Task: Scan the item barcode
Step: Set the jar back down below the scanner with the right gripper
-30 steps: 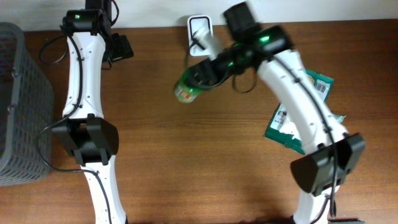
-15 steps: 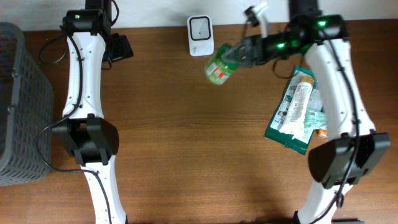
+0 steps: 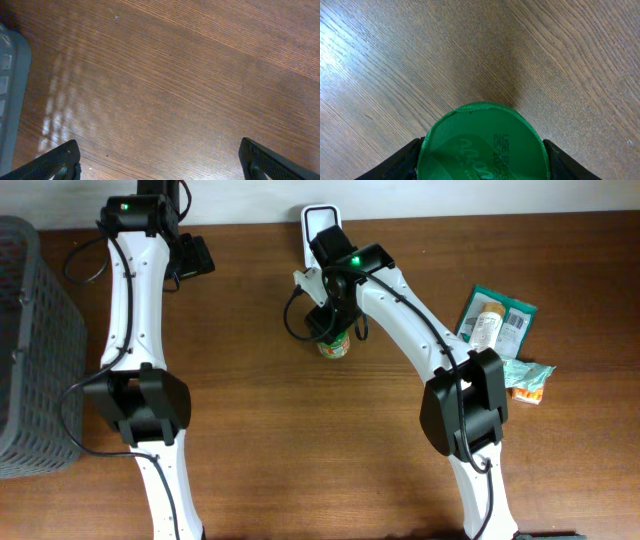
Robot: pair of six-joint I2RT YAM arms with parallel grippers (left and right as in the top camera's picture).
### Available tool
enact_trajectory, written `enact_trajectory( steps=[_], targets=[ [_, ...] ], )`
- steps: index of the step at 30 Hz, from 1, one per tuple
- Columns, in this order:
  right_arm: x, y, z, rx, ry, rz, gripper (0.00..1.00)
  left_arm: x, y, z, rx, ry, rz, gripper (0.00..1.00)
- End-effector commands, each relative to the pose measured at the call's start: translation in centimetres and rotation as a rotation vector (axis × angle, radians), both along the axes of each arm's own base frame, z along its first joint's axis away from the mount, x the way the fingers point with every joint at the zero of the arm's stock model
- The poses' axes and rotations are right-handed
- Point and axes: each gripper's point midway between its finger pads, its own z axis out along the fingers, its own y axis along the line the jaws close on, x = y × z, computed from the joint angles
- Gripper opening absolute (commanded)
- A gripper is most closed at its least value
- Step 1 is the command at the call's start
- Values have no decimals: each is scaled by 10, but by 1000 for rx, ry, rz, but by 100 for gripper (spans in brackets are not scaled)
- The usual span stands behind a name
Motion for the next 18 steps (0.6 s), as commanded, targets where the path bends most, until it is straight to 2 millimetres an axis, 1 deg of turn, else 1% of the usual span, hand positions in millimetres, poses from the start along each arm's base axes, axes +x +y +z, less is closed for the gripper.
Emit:
enact_trajectory(
  steps=[1, 2, 3, 5, 7, 9, 10, 12, 14, 18],
  targets=[
    [3, 0, 8, -8, -32, 40, 72, 0, 5, 4, 17, -9, 10, 99],
    [2, -2, 7, -16, -26, 41, 80, 0, 6, 4, 17, -9, 10, 99],
    [1, -7, 6, -42, -24, 35, 85, 0, 6, 4, 17, -9, 10, 99],
    [-1, -19, 3, -104, -22, 24, 91, 0, 6, 4, 17, -9, 10, 99],
    [-1, -24, 4, -132, -23, 19, 96, 0, 6, 4, 17, -9, 10, 99],
    [0, -22, 12, -121, -30, -7, 98, 0, 6, 4, 17, -9, 10, 99],
    [3, -17, 22, -100, -40, -59, 99, 0, 6, 4, 17, -9, 10, 99],
    [4, -8, 31, -71, -49, -121, 99, 0, 6, 4, 17, -9, 10, 99],
    [1, -1, 31, -90, -63, -138, 99, 0, 6, 4, 17, -9, 10, 99],
    [-1, -1, 30, -97, -52, -205, 99, 0, 6, 4, 17, -9, 10, 99]
  ],
)
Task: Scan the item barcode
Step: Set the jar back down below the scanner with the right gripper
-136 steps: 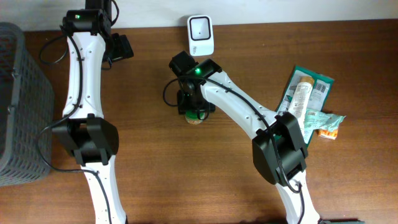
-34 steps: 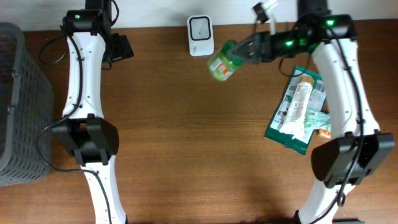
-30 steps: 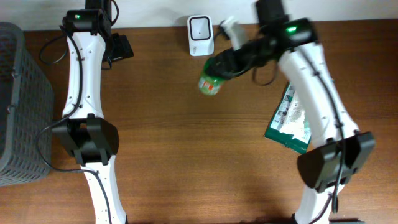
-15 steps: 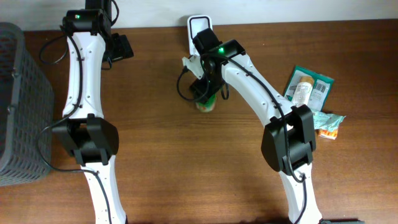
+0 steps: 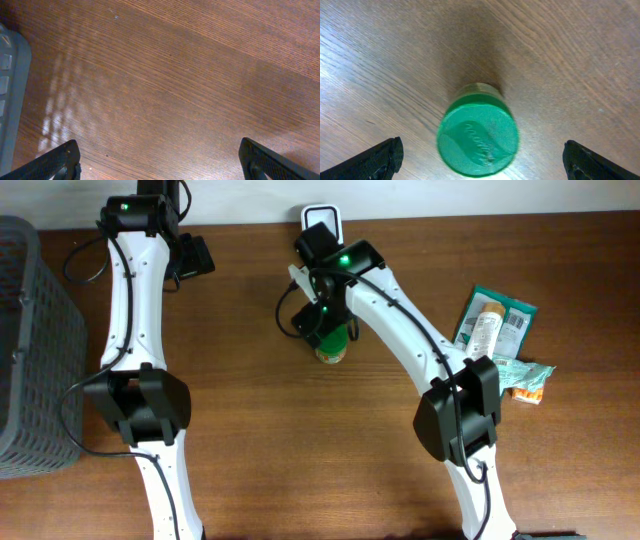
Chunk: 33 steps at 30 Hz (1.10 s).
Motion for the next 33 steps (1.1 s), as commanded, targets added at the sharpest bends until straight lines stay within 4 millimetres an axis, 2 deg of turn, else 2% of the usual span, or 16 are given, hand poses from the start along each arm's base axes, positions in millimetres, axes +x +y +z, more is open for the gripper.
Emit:
enact_trajectory(
  steps=[1, 5, 7, 11, 13, 20, 27, 32, 33],
  targets=[
    [1, -2, 7, 3, -10, -75, 99, 0, 6, 4, 17, -9, 10, 99],
    [2, 0, 7, 24, -6, -127, 98, 0, 6, 4, 17, -9, 10, 99],
    [6, 2, 8, 57, -6, -237, 95, 0, 6, 4, 17, -9, 10, 99],
    [15, -13, 3, 75, -22, -683, 93, 0, 6, 4, 17, -9, 10, 99],
    [17, -15, -5, 81, -13, -770, 95, 0, 6, 4, 17, -9, 10, 99],
    [8, -5, -36, 71, 86, -760, 95, 0, 6, 4, 17, -9, 10, 99],
    [12, -3, -41, 81, 82, -760, 94, 0, 6, 4, 17, -9, 10, 99],
    [6, -2, -59, 48, 126, -750, 93, 0, 6, 4, 17, -9, 10, 99],
    [4, -4, -61, 34, 132, -732, 89, 0, 6, 4, 17, -9, 10, 99]
  ],
)
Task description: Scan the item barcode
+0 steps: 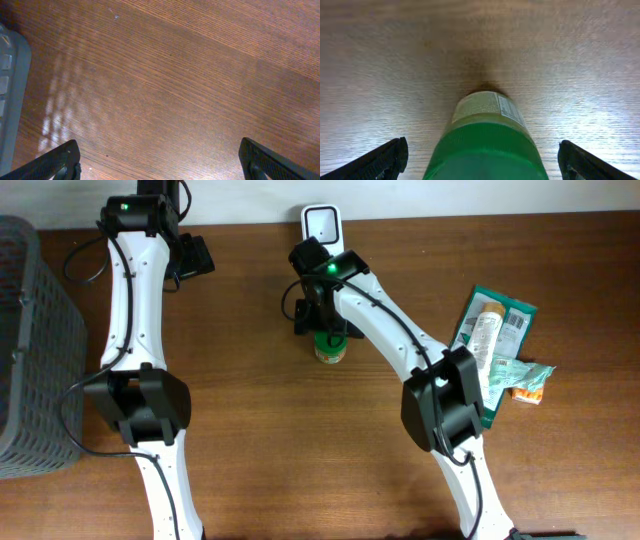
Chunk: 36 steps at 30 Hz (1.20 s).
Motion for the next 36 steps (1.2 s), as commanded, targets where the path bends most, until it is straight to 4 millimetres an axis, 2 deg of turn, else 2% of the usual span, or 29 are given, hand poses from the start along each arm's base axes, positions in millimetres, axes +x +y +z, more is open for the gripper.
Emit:
enact_trajectory(
  steps=[1, 5, 7, 11, 13, 15, 17, 20, 22, 24, 27, 29, 31, 33, 36],
  targets=[
    [-4, 0, -7, -13, 27, 46, 87, 0, 6, 4, 17, -9, 10, 99],
    [-4, -1, -6, -30, 24, 164, 69, 0, 6, 4, 17, -9, 10, 99],
    [-4, -2, 0, -30, 19, 181, 68, 0, 6, 4, 17, -9, 10, 99],
    [-2, -3, 27, -12, -11, 215, 65, 0, 6, 4, 17, -9, 10, 99],
    [-7, 10, 46, 62, -7, 298, 64, 0, 6, 4, 17, -9, 10, 99],
    [-10, 20, 78, 155, -21, 368, 64, 0, 6, 4, 17, -9, 10, 99],
    [-13, 22, 101, 253, -18, 385, 64, 0, 6, 4, 17, -9, 10, 99],
    [-14, 27, 142, 587, 32, 360, 64, 0, 6, 4, 17, -9, 10, 99],
    [-7, 13, 174, 853, 64, 317, 64, 0, 6, 4, 17, -9, 10, 99],
    [4, -7, 187, 945, 55, 277, 64, 0, 6, 4, 17, -9, 10, 99],
    [19, -43, 189, 968, 36, 197, 64, 0, 6, 4, 17, -9, 10, 99],
    [21, -49, 189, 968, 32, 183, 63, 0, 6, 4, 17, -9, 10, 99],
    [20, -46, 188, 950, 5, 234, 63, 0, 6, 4, 17, -9, 10, 99],
    [25, -43, 171, 817, -44, 291, 59, 0, 6, 4, 17, -9, 10, 99],
    [43, -48, 137, 452, -147, 344, 60, 0, 6, 4, 17, -9, 10, 99]
  ],
)
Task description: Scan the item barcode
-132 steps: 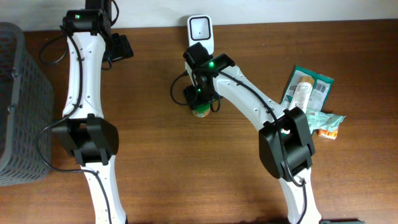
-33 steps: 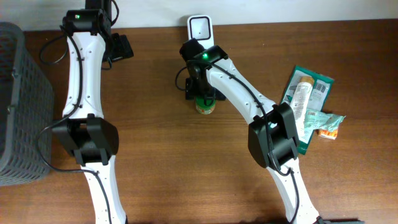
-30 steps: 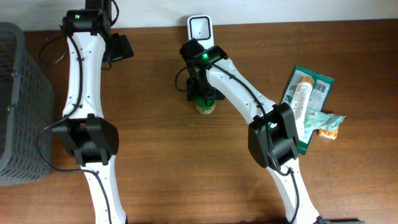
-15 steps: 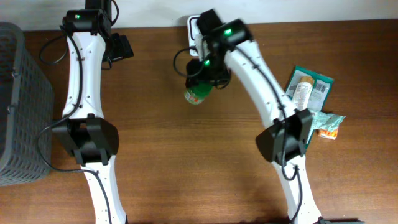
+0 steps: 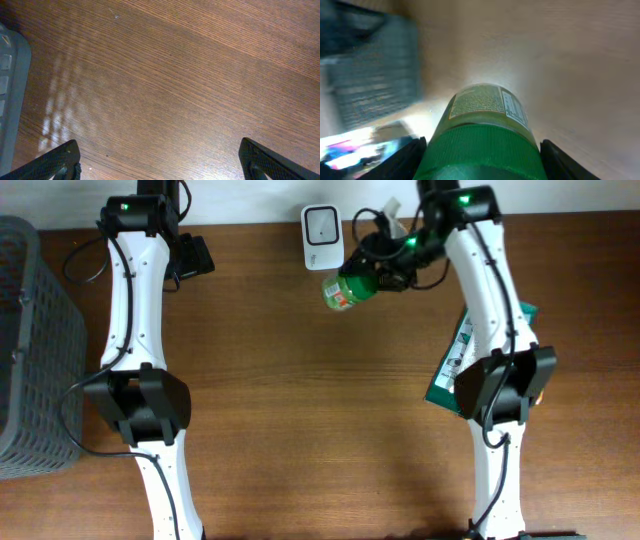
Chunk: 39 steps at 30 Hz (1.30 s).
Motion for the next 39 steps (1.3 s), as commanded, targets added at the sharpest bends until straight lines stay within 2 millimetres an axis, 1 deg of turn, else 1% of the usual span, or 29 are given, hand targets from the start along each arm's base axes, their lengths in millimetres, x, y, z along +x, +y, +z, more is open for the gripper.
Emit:
enact_trajectory(
  steps=[1, 2, 3, 4, 6, 8, 9, 10, 12, 14, 16, 17, 18, 20, 22, 27, 31, 35, 37, 39],
  targets=[
    [20, -1, -7, -403, -294, 43, 60, 0, 6, 4, 17, -9, 10, 99],
    [32, 2, -8, -516, -391, 55, 60, 0, 6, 4, 17, -9, 10, 99],
    [44, 3, -4, -603, -470, 30, 60, 0, 6, 4, 17, -9, 10, 99],
    [56, 6, 1, -649, -535, 2, 60, 0, 6, 4, 17, -9, 10, 99],
    [80, 21, 19, -665, -696, -8, 59, 0, 6, 4, 17, -9, 10, 99],
    [106, 32, 41, -638, -850, -26, 52, 0, 6, 4, 17, -9, 10, 99],
    [125, 38, 58, -650, -1001, 8, 49, 0, 6, 4, 17, -9, 10, 99],
    [132, 40, 65, -663, -1064, 33, 49, 0, 6, 4, 17, -9, 10, 99],
    [148, 42, 74, -743, -1205, 101, 49, 0, 6, 4, 17, -9, 10, 99],
    [158, 47, 71, -789, -1287, 167, 49, 0, 6, 4, 17, -9, 10, 99],
    [174, 48, 64, -849, -1378, 231, 50, 0, 6, 4, 17, -9, 10, 99],
    [180, 50, 59, -865, -1406, 245, 50, 0, 6, 4, 17, -9, 10, 99],
    [189, 49, 48, -889, -1427, 260, 50, 0, 6, 4, 17, -9, 10, 99],
    [203, 42, 31, -960, -1451, 277, 50, 0, 6, 4, 17, -9, 10, 99],
    [210, 36, 20, -1001, -1455, 295, 50, 0, 6, 4, 17, -9, 10, 99],
    [216, 26, 20, -1010, -1455, 276, 50, 0, 6, 4, 17, -9, 10, 99],
    [215, 27, 20, -1006, -1457, 278, 50, 0, 6, 4, 17, -9, 10, 99],
    [214, 32, 19, -970, -1468, 289, 50, 0, 6, 4, 17, -9, 10, 99],
    [213, 33, 16, -966, -1457, 300, 50, 0, 6, 4, 17, -9, 10, 99],
    [209, 39, 13, -916, -1455, 319, 50, 0, 6, 4, 17, -9, 10, 99]
  ],
)
